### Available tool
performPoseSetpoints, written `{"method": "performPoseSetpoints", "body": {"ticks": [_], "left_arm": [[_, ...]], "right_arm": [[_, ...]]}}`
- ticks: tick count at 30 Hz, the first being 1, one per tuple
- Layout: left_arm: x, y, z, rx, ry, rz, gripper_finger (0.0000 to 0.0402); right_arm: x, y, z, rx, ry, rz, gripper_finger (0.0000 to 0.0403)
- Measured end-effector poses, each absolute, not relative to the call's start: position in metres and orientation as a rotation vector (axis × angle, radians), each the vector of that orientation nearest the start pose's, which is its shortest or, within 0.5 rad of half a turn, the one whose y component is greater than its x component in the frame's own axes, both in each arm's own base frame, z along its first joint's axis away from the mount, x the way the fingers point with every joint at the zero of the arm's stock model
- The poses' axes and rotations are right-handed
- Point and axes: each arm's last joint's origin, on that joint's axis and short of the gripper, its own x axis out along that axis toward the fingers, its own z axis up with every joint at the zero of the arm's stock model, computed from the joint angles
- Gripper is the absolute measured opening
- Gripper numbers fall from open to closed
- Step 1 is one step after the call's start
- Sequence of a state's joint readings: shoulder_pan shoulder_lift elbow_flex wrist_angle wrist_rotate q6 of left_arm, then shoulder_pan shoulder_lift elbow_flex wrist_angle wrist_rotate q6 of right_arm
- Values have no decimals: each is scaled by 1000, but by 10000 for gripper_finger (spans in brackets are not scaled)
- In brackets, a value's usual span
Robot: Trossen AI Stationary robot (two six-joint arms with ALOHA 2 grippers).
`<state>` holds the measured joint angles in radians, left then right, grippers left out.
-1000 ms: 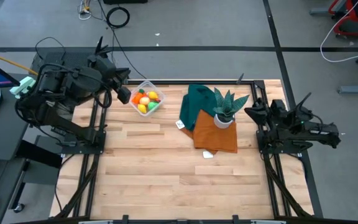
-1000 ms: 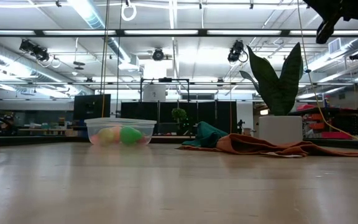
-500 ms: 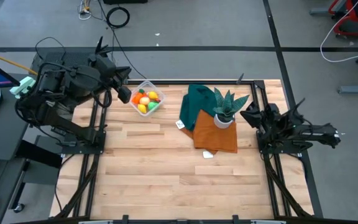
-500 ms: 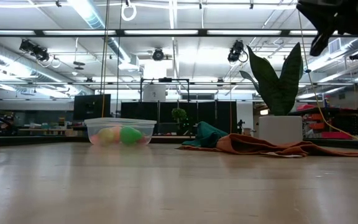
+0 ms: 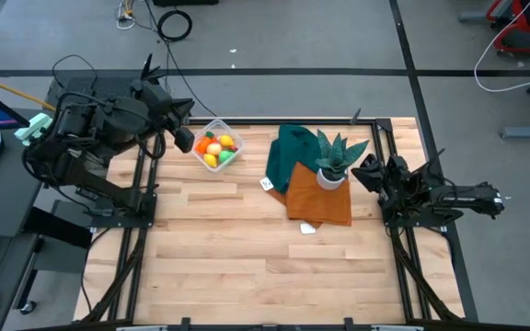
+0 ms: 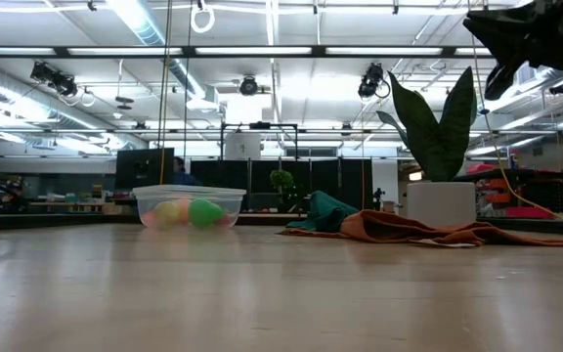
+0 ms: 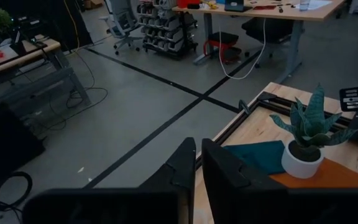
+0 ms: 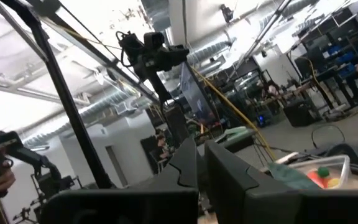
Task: Pick and placing Produce into tupperware
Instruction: Return to Home Position
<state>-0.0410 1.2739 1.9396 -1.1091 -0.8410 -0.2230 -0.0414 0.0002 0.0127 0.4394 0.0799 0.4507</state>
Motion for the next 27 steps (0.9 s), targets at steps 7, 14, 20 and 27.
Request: {"method": "performPoseSetpoints", "body": {"ticks": [7,14,20,27], "left_arm": [[178,14,517,-12,323,826,38],[178,14,517,-10,324,826,28],[178,14,517,-2,329,824,36],[178,14,517,-1,329,824,37]], "right_arm": [[94,-6,190,499,-264,-49,0],[96,-6,175,501,-115,-87,0],[97,-5,170,465,-62,-67,0],[97,-4,169,325,-40,-33,0]]}}
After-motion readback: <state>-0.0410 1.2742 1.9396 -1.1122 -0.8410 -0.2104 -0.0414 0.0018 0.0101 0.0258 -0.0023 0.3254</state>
